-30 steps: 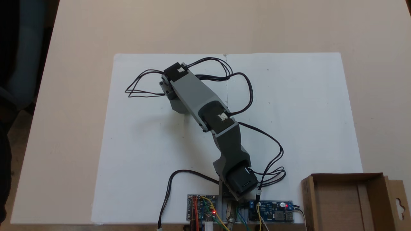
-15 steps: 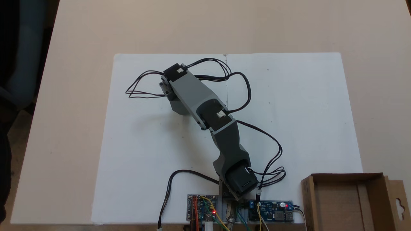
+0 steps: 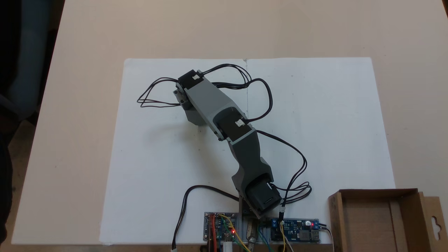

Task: Grasp a green dice and put it in the bin.

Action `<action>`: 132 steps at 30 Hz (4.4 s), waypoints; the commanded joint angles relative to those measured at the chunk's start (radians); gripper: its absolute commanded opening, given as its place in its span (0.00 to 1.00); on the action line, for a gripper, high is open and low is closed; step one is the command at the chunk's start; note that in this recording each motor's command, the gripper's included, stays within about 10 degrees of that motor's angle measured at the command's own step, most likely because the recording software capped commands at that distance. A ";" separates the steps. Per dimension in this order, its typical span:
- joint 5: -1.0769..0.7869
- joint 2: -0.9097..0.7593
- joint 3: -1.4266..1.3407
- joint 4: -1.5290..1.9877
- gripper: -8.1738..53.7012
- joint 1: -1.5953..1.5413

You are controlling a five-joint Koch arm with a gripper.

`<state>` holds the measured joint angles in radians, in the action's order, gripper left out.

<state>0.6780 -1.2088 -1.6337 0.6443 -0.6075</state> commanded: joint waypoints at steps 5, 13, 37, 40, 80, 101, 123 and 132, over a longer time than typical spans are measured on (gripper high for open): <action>0.086 -0.017 0.040 -0.029 0.72 0.000; 0.086 -0.015 0.037 -0.029 0.72 0.003; 0.067 -0.268 0.029 -0.052 0.33 0.368; 0.021 -0.350 0.029 -0.054 0.33 0.522; -0.905 -0.414 0.176 0.052 0.33 2.310; -1.037 -0.241 0.173 -0.012 0.86 2.422; -0.502 -0.522 0.325 -0.097 0.83 1.753; -0.502 -0.545 0.313 -0.097 0.83 1.304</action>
<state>0.1150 -1.6950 -1.3576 0.6197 0.7424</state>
